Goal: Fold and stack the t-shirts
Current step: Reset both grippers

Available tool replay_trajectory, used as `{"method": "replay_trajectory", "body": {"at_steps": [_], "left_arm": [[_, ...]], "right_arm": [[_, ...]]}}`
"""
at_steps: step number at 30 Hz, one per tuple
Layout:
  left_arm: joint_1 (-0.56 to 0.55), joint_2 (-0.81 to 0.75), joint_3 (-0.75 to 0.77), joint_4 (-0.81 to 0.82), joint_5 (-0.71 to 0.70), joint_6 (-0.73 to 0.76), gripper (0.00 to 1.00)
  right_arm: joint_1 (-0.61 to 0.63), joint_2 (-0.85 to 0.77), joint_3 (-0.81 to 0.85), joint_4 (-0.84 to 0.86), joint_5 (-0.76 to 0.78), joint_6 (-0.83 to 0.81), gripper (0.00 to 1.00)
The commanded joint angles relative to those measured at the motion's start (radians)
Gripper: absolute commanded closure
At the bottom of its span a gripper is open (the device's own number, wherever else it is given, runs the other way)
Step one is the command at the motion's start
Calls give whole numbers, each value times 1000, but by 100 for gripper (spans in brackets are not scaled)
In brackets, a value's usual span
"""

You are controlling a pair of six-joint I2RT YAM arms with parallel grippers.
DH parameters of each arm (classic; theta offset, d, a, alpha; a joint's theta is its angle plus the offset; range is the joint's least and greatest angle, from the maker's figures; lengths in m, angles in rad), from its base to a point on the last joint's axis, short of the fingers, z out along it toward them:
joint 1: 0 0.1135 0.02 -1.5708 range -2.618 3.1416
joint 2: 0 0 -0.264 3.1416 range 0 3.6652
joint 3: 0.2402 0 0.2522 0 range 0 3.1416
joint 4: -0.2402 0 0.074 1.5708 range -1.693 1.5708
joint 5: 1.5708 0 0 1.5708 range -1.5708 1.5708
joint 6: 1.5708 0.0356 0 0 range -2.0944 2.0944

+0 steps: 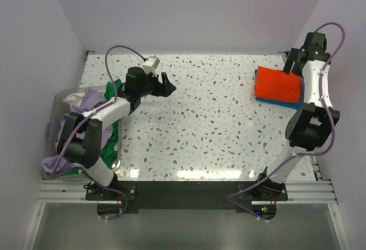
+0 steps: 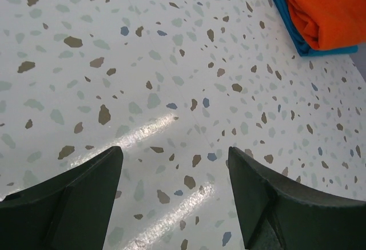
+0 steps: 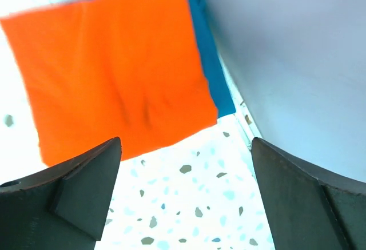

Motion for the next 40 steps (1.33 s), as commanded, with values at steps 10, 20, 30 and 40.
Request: {"method": "replay_trajectory", "body": {"at_steps": [10,20,30,40], "left_arm": [[7,-439,-178,-4,-316,-18,20],[7,-627,-316,-85,-497,-17,20],[7,-714,-366,-119,-568,0,18],[7,-716,-354,-169,-626,9,17]], "right_arm": [[232,-621,-642,419,-253,224,1],[303,-859,-1021,731,-607,302,1],[303,-922,-1084,721,-591,276,1],[327,-896,-1074,728,-593,274,1]]}}
